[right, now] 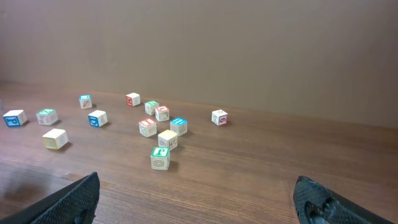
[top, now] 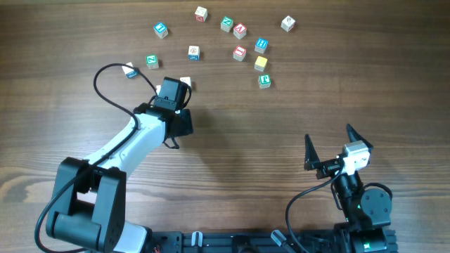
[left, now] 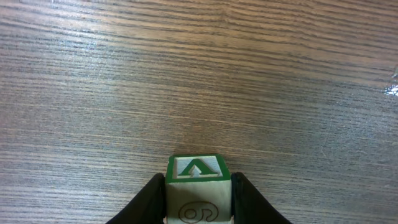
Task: Form a horizontal line
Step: 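Lower the green-lettered block onto the table and open the left gripper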
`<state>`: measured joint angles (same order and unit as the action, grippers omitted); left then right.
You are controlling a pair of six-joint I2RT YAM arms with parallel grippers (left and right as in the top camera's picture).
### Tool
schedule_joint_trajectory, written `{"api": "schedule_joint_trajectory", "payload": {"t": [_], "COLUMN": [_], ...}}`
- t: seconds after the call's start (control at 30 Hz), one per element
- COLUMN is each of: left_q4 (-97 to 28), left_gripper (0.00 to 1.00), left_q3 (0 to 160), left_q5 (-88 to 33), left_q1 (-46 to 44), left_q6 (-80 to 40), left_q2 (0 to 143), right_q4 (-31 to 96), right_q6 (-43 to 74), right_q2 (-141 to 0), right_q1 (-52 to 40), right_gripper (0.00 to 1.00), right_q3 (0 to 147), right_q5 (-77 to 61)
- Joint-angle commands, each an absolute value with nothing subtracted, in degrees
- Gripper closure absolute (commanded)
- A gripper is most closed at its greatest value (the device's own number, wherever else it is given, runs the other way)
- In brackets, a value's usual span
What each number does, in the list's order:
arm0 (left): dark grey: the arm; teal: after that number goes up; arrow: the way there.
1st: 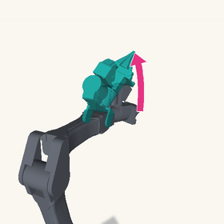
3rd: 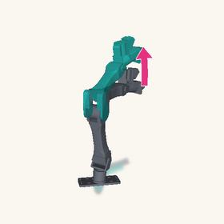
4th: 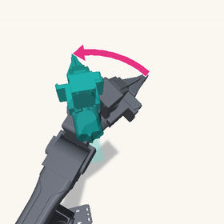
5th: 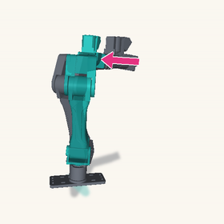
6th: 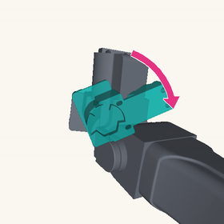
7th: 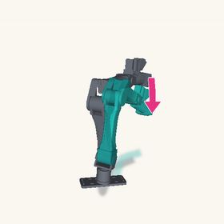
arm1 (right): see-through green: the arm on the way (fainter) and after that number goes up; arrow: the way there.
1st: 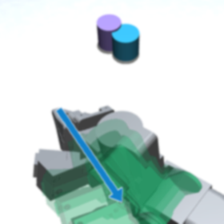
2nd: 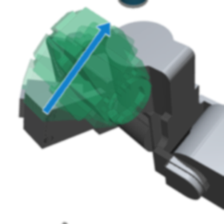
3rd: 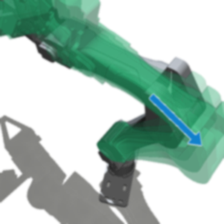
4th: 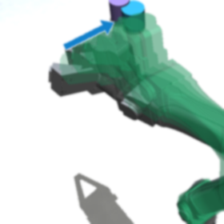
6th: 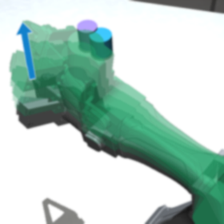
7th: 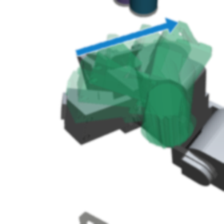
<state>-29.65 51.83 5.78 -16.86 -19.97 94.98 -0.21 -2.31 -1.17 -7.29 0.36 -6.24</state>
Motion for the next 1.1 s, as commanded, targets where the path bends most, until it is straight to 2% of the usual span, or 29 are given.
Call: {"api": "schedule_joint_trajectory", "payload": {"t": [0.0, 0.17, 0.5, 0.53, 0.57, 0.6, 0.77, 0.87, 1.0, 1.07], "left_q4": [-29.3, -29.3, -28.4, -28.4, -28.5, -28.5, -29.1, -27.7, -26.3, -26.3], "left_gripper": [0.73, 0.73, 0.69, 0.67, 0.56, 0.51, 0.58, 0.68, 0.7, 0.65], "left_q3": [51.3, 51.3, 51.3, 51.3, 51.3, 51.3, 51.3, 51.3, 51.3, 51.3], "left_q5": [3.8, -5.9, -5.9, -5.7, -5.5, -5.5, -5.5, -5.5, -5.5, -5.5], "left_q1": [-16.8, -16.8, -19.0, -19.0, -19.0, -19.0, -19.1, -19.3, -19.3, -19.3], "left_q6": [-18.2, -19.6, -20.8, -20.8, -20.9, -20.9, -21.5, -21.4, -21.4, -21.4], "left_q2": [95.7, 95.7, 95.7, 95.7, 95.7, 95.7, 95.7, 95.7, 95.7, 95.7], "right_q4": [-0.4, -0.4, -0.4, -0.4, -0.4, -0.4, -0.4, -0.4, -0.4, -0.4], "right_q6": [-3.0, -3.0, -2.9, -2.9, -3.0, -3.0, -2.9, -2.9, -3.0, -2.9], "right_q2": [-0.8, -0.8, -0.8, -0.8, -0.8, -0.8, -0.8, -0.8, -0.8, -0.8], "right_q1": [-7.1, -7.1, -7.1, -7.1, -7.1, -7.1, -7.1, -7.1, -7.1, -7.1], "right_gripper": [0.0, 0.0, 0.0, 0.0, 0.0, 0.0, 0.0, 0.0, 0.0, 0.0], "right_q3": [0.3, 0.3, 0.3, 0.3, 0.3, 0.3, 0.3, 0.3, 0.3, 0.3], "right_q5": [-7.0, -7.0, -6.9, -6.9, -6.9, -6.9, -6.9, -7.0, -7.0, -7.0]}}
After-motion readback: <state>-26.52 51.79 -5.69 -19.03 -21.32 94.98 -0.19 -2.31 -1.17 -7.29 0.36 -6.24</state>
